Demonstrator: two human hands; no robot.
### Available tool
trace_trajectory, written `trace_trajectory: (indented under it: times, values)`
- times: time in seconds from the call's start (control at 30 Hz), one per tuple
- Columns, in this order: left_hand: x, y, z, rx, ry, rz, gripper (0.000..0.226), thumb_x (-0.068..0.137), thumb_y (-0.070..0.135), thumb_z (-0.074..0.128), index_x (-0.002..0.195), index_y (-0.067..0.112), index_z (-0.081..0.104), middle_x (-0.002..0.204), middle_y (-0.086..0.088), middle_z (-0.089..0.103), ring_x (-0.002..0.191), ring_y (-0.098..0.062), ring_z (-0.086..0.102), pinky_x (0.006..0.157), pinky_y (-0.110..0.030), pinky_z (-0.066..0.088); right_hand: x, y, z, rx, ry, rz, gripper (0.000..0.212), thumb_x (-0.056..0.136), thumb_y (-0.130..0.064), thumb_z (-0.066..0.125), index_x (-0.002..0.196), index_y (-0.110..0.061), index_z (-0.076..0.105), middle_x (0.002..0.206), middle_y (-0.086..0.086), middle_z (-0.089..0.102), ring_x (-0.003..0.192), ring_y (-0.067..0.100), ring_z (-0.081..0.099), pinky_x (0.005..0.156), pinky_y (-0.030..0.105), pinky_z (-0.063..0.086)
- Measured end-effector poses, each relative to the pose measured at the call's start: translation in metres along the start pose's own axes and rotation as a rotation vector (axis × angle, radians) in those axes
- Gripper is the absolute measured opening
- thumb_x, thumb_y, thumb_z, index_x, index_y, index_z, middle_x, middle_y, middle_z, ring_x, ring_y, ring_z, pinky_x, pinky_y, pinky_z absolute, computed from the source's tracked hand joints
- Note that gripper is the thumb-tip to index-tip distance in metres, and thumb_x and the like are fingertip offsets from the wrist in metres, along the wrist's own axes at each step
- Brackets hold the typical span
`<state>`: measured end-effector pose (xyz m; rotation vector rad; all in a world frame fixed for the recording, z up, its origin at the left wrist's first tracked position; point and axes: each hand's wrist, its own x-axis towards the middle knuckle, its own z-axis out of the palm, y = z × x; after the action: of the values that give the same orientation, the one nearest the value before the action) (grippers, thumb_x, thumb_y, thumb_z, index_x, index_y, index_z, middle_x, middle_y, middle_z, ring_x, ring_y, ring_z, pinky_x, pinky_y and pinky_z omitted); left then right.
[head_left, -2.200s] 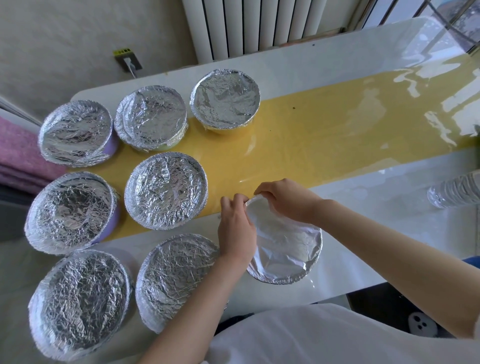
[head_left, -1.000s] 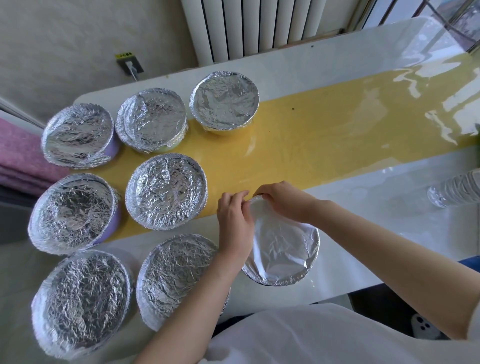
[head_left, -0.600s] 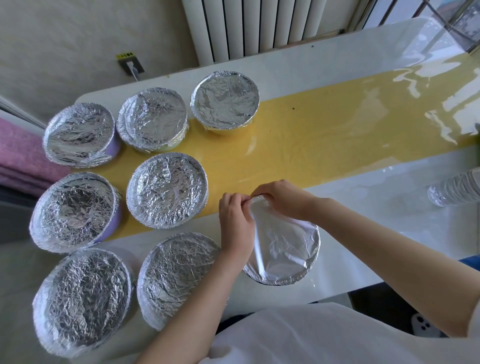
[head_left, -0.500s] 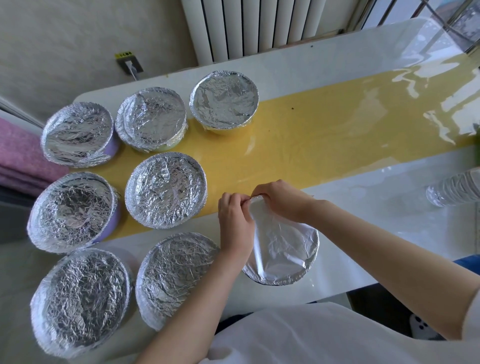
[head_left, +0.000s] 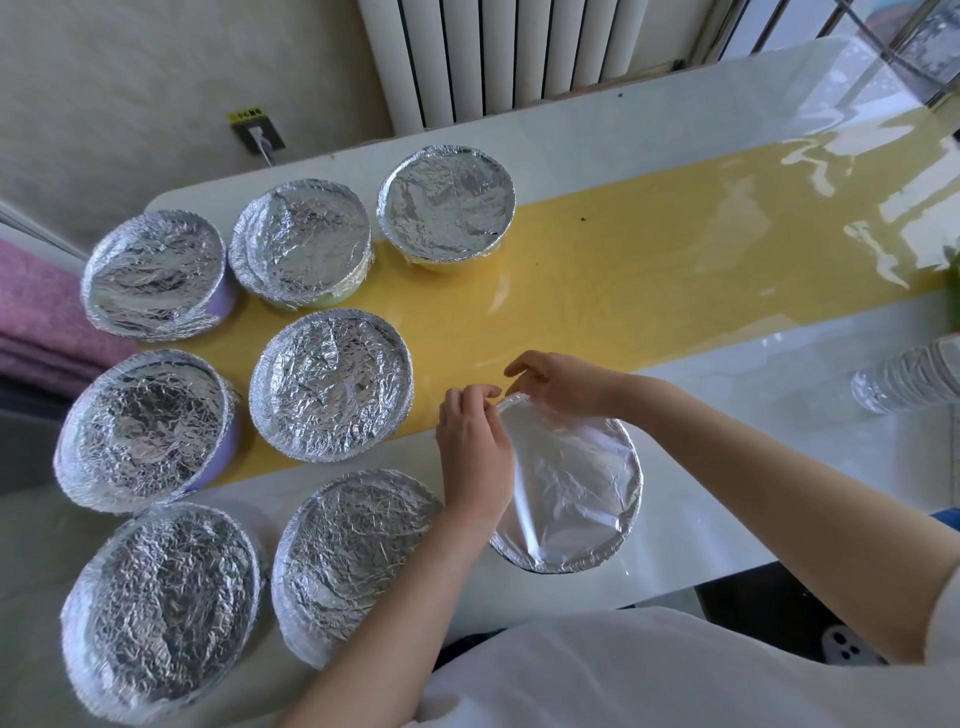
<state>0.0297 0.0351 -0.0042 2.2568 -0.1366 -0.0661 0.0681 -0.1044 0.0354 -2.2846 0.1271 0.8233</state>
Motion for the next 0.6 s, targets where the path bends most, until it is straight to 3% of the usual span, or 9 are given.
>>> trace_trajectory:
  times: [0.07, 0.23, 0.4, 0.6]
  values:
    - [0.003, -0.001, -0.001, -0.017, -0.045, -0.001, 0.022, 0.094, 0.004, 0.044, 0.107, 0.009, 0.06, 0.106, -0.004, 0.055, 0.099, -0.025, 0.053, 0.088, -0.045, 0.044, -0.002, 0.006, -0.003, 0.017, 0.046, 0.023, 0.032, 0.099, -0.011, 0.036, 0.125, 0.0, 0.052, 0.124, 0.01, 0.061, 0.117, 0.027, 0.052, 0.09, 0.026, 0.037]
    - [0.006, 0.001, -0.003, -0.03, -0.154, -0.014, 0.027, 0.098, 0.008, 0.04, 0.108, 0.009, 0.065, 0.097, -0.009, 0.068, 0.092, -0.028, 0.059, 0.09, -0.042, 0.045, -0.01, 0.024, -0.002, -0.073, 0.079, 0.092, 0.028, 0.092, 0.001, 0.037, 0.111, 0.012, 0.054, 0.116, 0.027, 0.058, 0.111, 0.041, 0.05, 0.088, 0.045, 0.041]
    - [0.007, -0.002, 0.002, 0.039, -0.151, 0.004, 0.027, 0.098, 0.01, 0.04, 0.108, 0.011, 0.065, 0.094, -0.01, 0.069, 0.084, -0.028, 0.061, 0.069, -0.034, 0.045, -0.018, 0.029, 0.008, -0.142, 0.171, 0.002, 0.037, 0.093, 0.0, 0.036, 0.117, -0.009, 0.062, 0.118, 0.008, 0.064, 0.107, 0.03, 0.056, 0.078, 0.024, 0.035]
    - [0.004, -0.003, 0.002, 0.059, -0.133, 0.015, 0.027, 0.098, 0.01, 0.042, 0.109, 0.012, 0.066, 0.097, -0.009, 0.07, 0.085, -0.027, 0.063, 0.068, -0.027, 0.041, -0.022, 0.031, 0.017, -0.214, 0.223, -0.058, 0.036, 0.082, 0.007, 0.038, 0.104, -0.008, 0.062, 0.097, 0.013, 0.067, 0.085, 0.035, 0.056, 0.073, 0.037, 0.041]
